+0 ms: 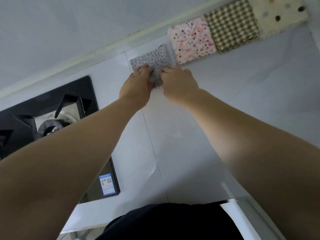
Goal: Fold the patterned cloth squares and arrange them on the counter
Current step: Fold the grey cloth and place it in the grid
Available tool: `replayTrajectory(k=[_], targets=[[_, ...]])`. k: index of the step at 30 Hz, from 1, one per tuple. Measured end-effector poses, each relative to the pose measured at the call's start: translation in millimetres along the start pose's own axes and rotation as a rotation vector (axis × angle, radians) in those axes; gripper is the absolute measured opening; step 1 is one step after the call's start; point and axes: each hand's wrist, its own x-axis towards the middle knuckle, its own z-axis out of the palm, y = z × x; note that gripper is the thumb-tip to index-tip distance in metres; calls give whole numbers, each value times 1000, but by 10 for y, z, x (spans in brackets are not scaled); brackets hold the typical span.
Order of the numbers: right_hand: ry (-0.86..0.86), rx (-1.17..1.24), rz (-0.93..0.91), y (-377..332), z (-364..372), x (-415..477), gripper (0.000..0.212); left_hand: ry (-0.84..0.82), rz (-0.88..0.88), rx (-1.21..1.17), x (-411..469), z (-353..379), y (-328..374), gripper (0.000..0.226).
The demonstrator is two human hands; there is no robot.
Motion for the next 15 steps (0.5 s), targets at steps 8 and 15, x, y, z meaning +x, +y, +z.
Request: replayTrajectory(k=[8, 15], targets=[[47, 34, 68, 54, -77, 340, 37, 26, 33, -10, 329, -157, -6, 50], [98, 24, 121, 29, -115, 440, 29, 50, 54, -17, 468, -143, -43, 50]])
